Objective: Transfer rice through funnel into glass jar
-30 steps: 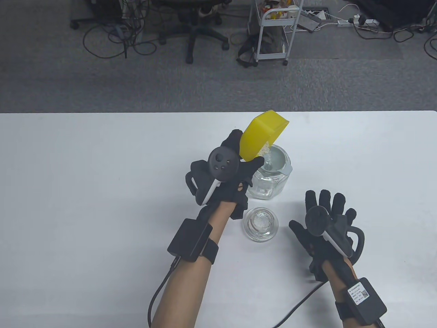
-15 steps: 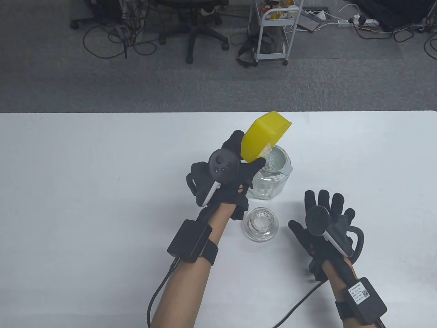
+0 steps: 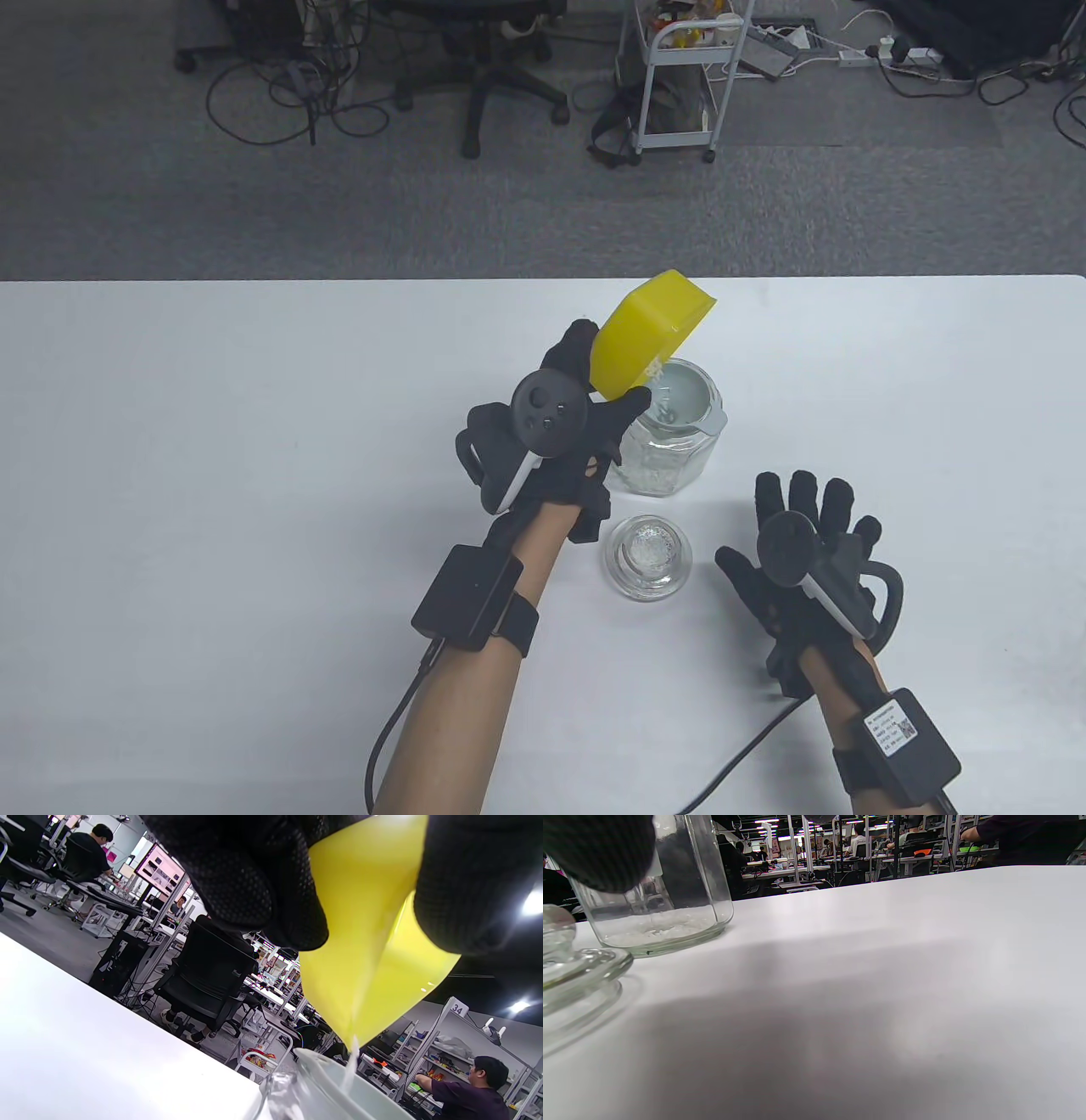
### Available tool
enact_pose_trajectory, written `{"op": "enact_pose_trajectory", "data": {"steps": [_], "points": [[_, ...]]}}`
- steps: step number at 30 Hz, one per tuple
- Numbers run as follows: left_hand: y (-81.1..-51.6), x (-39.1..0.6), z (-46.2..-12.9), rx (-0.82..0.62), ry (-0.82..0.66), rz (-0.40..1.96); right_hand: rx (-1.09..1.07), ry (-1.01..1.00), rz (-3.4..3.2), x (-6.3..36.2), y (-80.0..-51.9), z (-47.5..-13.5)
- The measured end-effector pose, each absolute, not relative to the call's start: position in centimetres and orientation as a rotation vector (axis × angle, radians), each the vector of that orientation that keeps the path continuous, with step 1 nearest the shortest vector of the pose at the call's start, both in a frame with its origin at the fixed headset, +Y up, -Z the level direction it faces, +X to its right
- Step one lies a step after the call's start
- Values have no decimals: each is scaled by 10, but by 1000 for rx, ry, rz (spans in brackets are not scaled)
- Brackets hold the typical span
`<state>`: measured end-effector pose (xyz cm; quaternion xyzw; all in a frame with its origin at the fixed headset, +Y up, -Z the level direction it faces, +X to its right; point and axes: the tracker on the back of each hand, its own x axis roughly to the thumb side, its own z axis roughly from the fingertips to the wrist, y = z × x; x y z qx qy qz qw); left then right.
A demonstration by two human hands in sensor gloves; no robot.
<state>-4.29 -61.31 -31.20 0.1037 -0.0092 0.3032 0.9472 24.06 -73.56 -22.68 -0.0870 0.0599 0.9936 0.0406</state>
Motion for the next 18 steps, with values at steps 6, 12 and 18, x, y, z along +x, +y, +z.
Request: {"op": "enact_pose_trajectory", "data": {"steps": [6, 12, 18], "points": [[-612, -45, -312, 224, -21, 602, -268, 188, 3045, 240, -736, -227], [-613, -46, -313, 214, -29, 615, -269, 182, 3055, 239, -735, -227], [-615, -43, -312, 199, -44, 638, -269, 183, 3055, 239, -735, -227]]}}
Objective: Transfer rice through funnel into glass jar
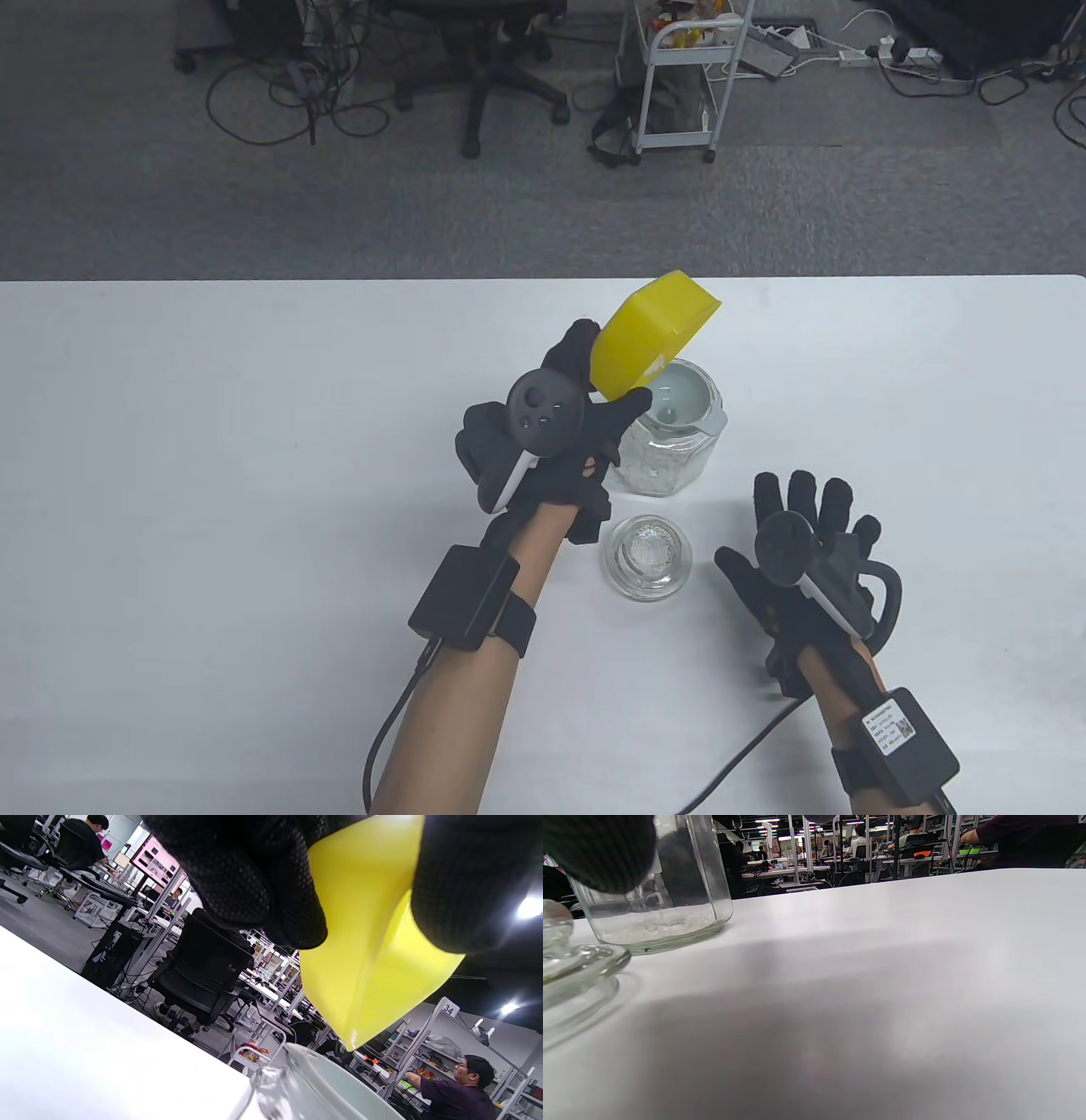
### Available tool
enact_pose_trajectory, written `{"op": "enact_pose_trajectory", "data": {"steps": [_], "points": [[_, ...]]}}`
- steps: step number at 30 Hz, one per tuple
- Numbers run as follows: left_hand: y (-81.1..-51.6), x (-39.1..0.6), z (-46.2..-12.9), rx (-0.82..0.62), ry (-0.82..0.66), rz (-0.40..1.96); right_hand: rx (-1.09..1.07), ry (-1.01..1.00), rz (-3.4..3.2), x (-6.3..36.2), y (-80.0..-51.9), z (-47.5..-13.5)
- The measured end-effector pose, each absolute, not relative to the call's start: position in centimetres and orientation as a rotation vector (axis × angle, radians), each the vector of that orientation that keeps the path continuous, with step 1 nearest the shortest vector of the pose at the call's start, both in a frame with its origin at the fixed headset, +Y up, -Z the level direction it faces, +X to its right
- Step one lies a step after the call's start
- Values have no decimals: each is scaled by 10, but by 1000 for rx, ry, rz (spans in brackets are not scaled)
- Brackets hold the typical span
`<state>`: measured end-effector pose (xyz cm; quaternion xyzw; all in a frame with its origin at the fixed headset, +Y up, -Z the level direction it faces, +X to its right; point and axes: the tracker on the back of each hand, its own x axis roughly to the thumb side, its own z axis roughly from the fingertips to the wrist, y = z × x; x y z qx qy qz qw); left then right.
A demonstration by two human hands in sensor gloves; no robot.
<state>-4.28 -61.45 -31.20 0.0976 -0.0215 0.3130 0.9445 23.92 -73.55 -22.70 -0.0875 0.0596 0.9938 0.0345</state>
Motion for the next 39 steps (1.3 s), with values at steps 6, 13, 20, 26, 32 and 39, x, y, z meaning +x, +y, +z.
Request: {"op": "enact_pose_trajectory", "data": {"steps": [6, 13, 20, 26, 32, 39], "points": [[-614, -37, -310, 208, -57, 598, -269, 177, 3065, 238, -735, -227], [-616, -34, -310, 209, -71, 566, -272, 171, 3060, 239, -735, -227], [-619, -27, -309, 201, -85, 560, -275, 171, 3059, 239, -735, -227], [-621, -25, -310, 205, -80, 550, -284, 176, 3058, 239, -735, -226], [-624, -25, -310, 218, -76, 545, -282, 168, 3058, 239, -735, -226], [-623, -23, -308, 247, -85, 506, -282, 168, 3057, 240, -735, -226]]}}
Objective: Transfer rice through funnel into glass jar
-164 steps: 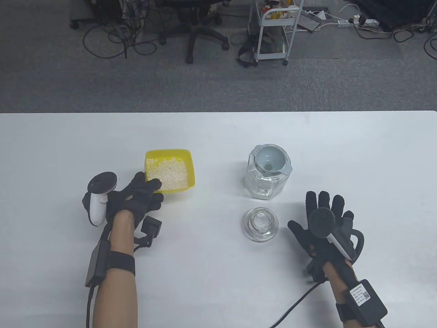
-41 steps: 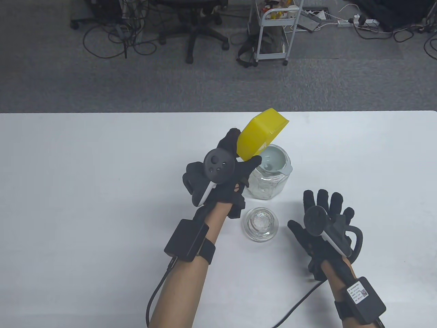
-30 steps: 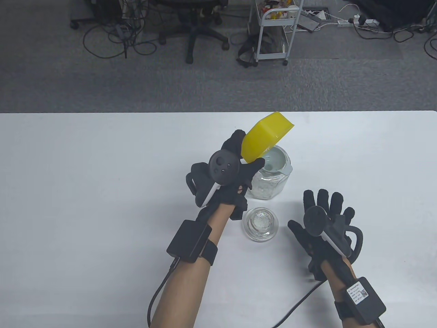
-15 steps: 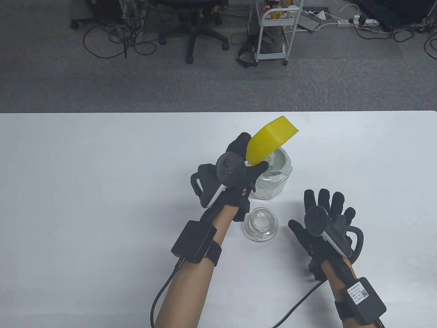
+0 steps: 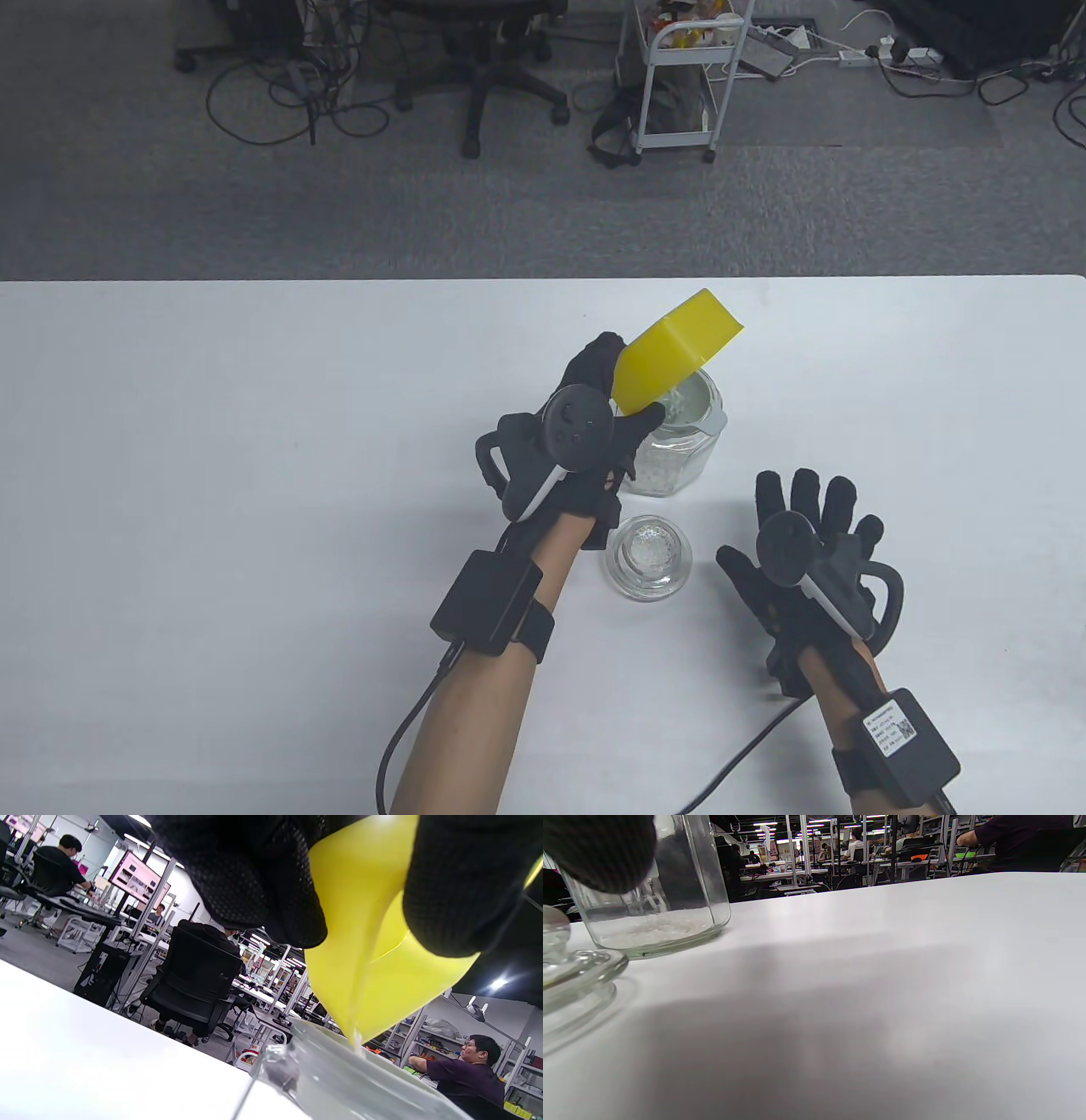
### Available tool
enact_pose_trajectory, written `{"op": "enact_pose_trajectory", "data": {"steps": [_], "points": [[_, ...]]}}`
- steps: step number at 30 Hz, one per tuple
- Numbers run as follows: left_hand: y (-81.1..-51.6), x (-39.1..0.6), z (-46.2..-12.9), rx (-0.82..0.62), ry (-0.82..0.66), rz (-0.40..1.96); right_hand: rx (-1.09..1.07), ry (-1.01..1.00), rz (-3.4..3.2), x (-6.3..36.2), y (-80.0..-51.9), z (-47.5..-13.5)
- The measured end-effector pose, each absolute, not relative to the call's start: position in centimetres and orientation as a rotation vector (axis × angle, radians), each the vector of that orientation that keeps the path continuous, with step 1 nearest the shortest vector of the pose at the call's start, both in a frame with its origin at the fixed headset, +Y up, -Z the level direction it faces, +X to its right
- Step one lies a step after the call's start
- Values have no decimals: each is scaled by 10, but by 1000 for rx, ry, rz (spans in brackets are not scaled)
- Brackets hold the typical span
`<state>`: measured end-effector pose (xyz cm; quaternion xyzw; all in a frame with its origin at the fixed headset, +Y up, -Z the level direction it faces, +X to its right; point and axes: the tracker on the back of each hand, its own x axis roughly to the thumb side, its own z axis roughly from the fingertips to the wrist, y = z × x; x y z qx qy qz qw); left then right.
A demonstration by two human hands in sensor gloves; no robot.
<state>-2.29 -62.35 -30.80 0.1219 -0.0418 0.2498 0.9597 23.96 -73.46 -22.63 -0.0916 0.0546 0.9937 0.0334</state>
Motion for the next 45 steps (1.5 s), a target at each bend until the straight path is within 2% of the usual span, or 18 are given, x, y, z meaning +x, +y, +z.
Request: {"op": "enact_pose_trajectory", "data": {"steps": [14, 24, 29, 34, 38, 42, 44, 45], "points": [[-625, -21, -301, 325, -140, 379, -280, 178, 3061, 239, -735, -226], [-629, -23, -302, 309, -163, 419, -281, 184, 3061, 239, -735, -226], [-628, -37, -303, 301, -132, 566, -260, 174, 3057, 238, -734, -226], [-618, -65, -292, 343, -133, 650, -249, 170, 3061, 238, -734, -225], [-626, -107, -283, 326, -68, 819, -258, 184, 3059, 239, -735, -225], [-655, -157, -274, 237, 33, 968, -263, 189, 3059, 239, -736, -225], [-678, -180, -268, 171, 121, 1087, -265, 190, 3058, 239, -735, -224], [-692, -191, -262, 114, 212, 1157, -269, 195, 3051, 240, -735, -225]]}}
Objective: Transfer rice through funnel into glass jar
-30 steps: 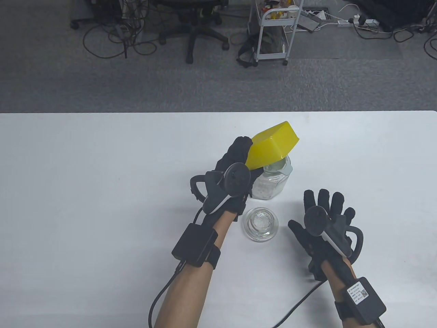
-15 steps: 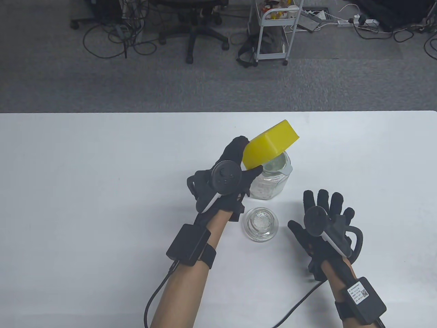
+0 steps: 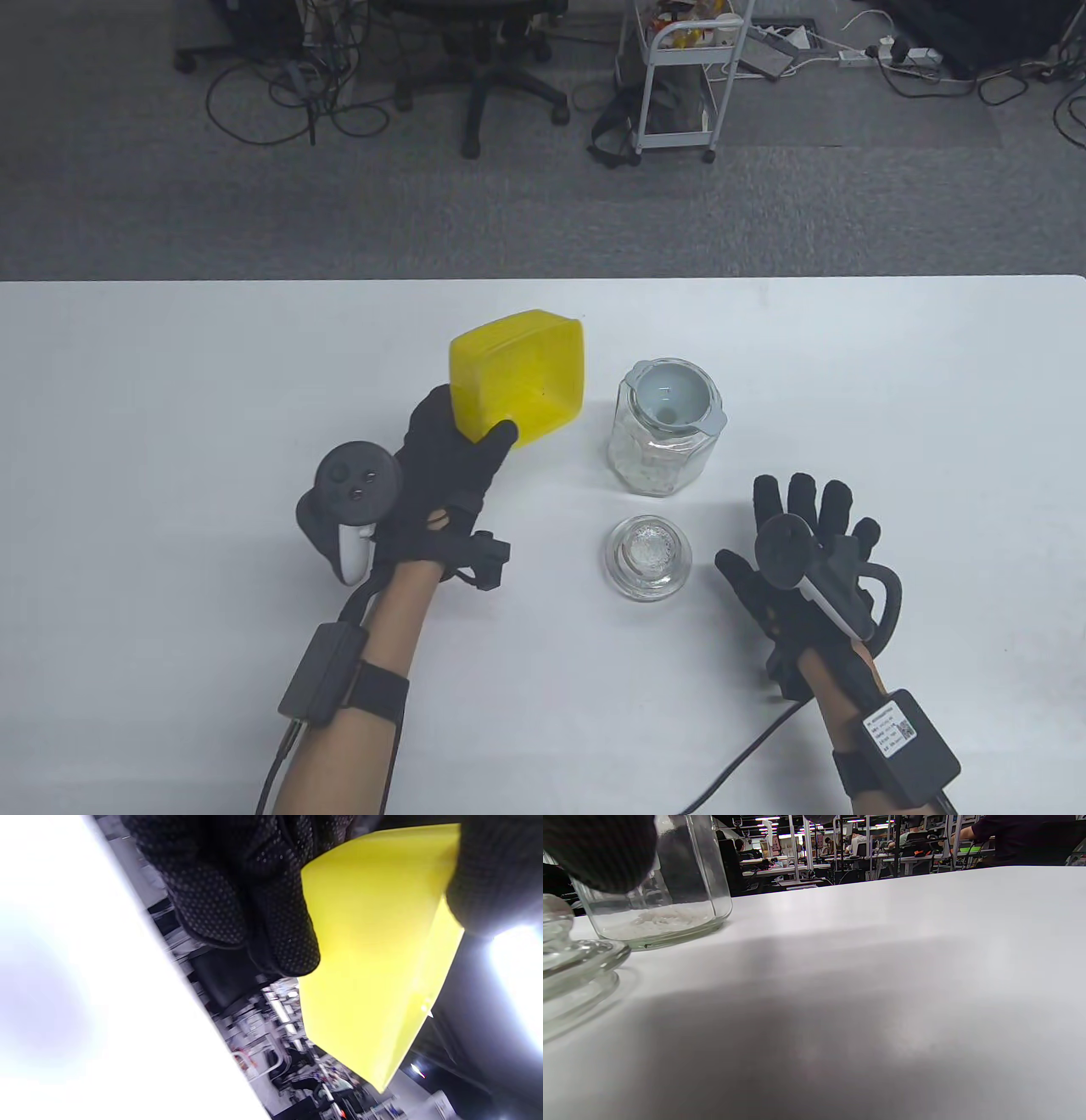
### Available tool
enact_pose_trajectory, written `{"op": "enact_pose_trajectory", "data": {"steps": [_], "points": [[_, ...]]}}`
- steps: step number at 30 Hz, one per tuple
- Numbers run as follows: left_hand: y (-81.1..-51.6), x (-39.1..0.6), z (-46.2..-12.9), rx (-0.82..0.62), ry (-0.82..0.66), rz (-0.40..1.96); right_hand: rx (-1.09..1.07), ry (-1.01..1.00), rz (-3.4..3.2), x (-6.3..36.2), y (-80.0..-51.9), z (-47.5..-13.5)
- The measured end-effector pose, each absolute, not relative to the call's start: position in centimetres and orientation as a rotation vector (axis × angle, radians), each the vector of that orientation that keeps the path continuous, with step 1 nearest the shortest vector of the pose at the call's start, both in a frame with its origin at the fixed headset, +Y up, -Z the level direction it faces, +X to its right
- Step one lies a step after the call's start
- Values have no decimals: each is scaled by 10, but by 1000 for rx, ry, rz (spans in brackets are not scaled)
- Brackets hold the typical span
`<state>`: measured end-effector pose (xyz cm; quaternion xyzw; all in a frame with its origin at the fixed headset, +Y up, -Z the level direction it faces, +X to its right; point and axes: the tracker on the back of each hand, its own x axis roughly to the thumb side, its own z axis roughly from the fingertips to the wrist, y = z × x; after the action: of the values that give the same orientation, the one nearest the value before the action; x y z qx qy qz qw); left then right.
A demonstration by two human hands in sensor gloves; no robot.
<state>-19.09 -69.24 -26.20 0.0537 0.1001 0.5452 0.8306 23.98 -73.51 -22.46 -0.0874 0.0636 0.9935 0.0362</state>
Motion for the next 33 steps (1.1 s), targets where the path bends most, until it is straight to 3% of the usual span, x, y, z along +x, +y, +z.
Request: {"op": "enact_pose_trajectory", "data": {"steps": [4, 11, 20, 33], "points": [[-737, -224, -245, 72, 380, 1181, -298, 199, 3016, 246, -735, -224], [-779, -249, -210, -7, 405, 1118, -335, 208, 2973, 253, -736, -227], [-778, -260, -205, -189, 426, 1042, -364, 228, 2970, 257, -740, -224], [-764, -239, -217, -15, 441, 509, -312, 238, 3023, 245, -742, -224]]}}
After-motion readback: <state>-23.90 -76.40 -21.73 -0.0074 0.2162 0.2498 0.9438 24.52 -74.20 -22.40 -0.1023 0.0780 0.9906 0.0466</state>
